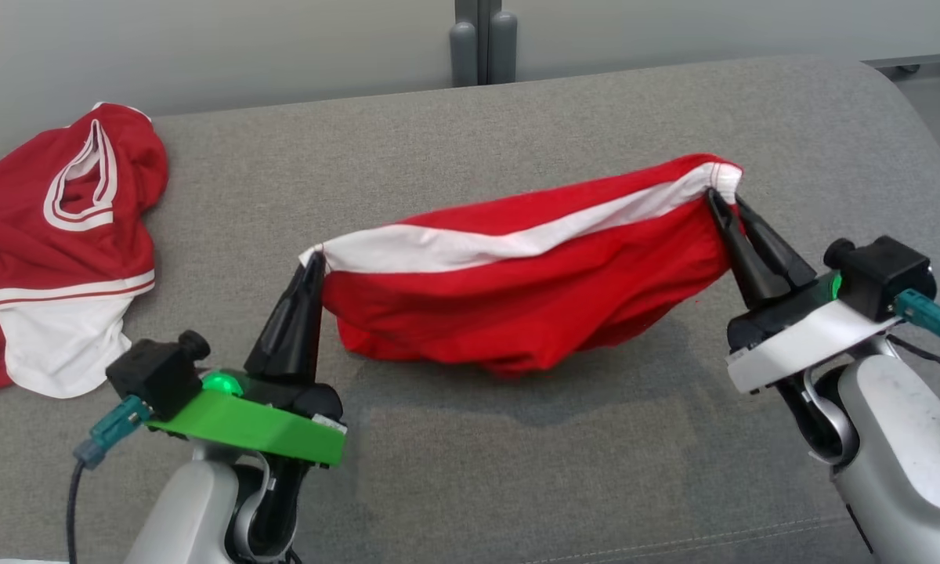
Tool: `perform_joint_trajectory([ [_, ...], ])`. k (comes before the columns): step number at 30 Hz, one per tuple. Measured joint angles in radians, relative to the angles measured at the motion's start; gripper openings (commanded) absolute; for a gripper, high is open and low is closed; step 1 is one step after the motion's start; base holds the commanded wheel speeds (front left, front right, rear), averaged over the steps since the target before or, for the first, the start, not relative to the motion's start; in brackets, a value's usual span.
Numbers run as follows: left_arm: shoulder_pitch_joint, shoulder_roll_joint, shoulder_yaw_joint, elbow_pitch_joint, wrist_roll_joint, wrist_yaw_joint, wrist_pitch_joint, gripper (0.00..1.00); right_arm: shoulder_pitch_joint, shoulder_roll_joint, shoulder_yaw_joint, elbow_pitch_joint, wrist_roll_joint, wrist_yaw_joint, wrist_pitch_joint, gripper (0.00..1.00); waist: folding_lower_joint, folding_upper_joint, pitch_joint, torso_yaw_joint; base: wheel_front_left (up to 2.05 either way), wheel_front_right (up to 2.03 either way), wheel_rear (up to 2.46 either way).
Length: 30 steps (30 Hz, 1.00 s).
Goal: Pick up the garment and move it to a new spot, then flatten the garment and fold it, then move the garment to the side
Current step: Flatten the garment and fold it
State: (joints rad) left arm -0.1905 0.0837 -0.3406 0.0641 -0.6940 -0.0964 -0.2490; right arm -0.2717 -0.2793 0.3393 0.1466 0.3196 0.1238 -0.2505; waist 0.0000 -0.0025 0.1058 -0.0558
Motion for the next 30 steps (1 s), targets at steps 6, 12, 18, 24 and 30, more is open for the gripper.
perform_joint_trajectory([
  [6, 0.0, -0.011, 0.082, -0.169, -0.047, 0.0, -0.004, 0.0, -0.01, 0.035, -0.084, -0.199, 0.056, 0.0, -0.004, 0.0, 0.0, 0.0, -0.029, 0.006, 0.0, 0.0, 0.0],
  [12, -0.003, -0.032, 0.181, -0.369, -0.104, -0.002, -0.008, 0.0, -0.048, 0.054, -0.182, -0.408, 0.061, 0.0, -0.005, 0.0, 0.0, 0.0, -0.037, 0.004, 0.0, 0.0, 0.0],
  [18, -0.004, -0.031, 0.153, -0.385, -0.107, 0.0, -0.008, 0.0, -0.003, 0.044, -0.133, -0.357, 0.095, 0.0, -0.005, 0.0, 0.0, 0.0, -0.018, 0.009, 0.0, 0.0, 0.0],
  [24, -0.045, -0.021, 0.141, -0.247, -0.143, 0.026, 0.073, 0.0, -0.046, 0.026, -0.028, -0.191, 0.104, 0.0, 0.092, 0.0, 0.0, 0.0, 0.014, 0.017, 0.0, 0.0, 0.0],
  [30, -0.386, 0.0, 0.225, -0.122, -0.122, 0.085, 0.11, 0.0, -0.466, 0.062, -0.036, -0.076, 0.071, 0.001, 0.158, 0.0, 0.0, 0.0, 0.054, 0.04, 0.0, 0.0, 0.0],
])
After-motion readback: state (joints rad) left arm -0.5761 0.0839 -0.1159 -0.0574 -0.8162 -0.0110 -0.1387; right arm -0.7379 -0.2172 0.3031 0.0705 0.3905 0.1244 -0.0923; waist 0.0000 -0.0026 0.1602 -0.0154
